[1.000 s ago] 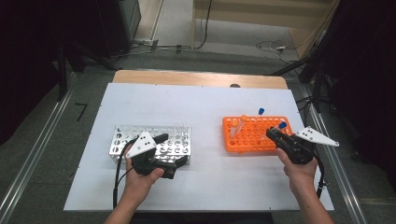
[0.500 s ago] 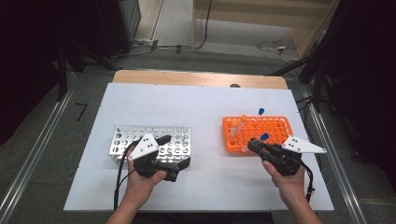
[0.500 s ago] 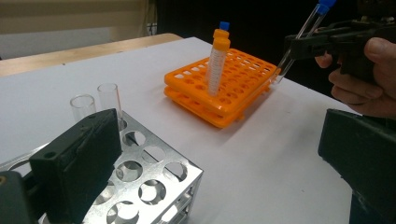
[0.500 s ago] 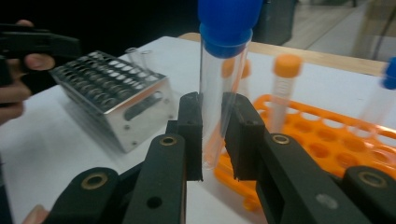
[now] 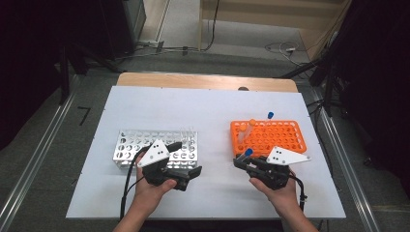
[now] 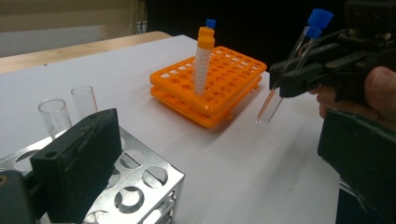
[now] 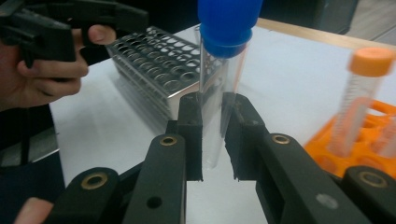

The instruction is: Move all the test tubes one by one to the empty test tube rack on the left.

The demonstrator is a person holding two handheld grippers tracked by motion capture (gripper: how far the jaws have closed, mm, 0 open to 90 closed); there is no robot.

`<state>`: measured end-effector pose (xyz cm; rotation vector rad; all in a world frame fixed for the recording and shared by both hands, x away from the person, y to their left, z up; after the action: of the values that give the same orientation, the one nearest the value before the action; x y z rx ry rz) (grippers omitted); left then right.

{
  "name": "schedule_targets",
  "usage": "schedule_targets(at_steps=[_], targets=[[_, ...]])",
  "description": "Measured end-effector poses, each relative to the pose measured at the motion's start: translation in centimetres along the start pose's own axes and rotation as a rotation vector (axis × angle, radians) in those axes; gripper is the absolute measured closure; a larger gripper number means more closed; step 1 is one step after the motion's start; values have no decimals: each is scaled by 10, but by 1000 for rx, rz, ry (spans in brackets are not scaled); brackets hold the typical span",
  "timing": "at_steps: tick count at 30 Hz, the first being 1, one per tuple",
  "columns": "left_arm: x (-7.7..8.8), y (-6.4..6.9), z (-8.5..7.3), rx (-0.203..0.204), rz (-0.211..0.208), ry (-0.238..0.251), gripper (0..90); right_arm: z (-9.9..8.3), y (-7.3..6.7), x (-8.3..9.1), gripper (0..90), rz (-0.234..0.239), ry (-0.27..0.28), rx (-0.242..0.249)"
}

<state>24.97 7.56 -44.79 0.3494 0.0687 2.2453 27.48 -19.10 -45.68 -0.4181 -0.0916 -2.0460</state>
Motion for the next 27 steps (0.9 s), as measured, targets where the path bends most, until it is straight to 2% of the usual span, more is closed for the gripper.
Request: schedule_targets(at_steps=[9, 14, 22, 27], targets=[[-6, 9, 0, -23, -17, -20, 68, -3, -20, -20, 752, 59, -47, 29], [-10, 17, 1, -40, -41, -29, 175, -5, -29, -31, 752, 84, -78, 36], [-15, 25, 1, -52, -112, -29, 397, -6, -41, -46, 753, 116, -108, 44], [-18, 30, 2, -63, -146, -22, 487, -6, -47, -52, 752, 136, -121, 52]])
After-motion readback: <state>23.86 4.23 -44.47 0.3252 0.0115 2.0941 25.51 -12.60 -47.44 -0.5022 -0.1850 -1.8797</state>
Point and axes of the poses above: each handheld gripper's, and its own axes: x roughly backward along the jaws, z roughly out of its top, y roughly to its right, the point moved 4 cm from there along -x, roughly forward along the jaws, and after that the axes turned 3 degrees about y, right-handed, at the moved point
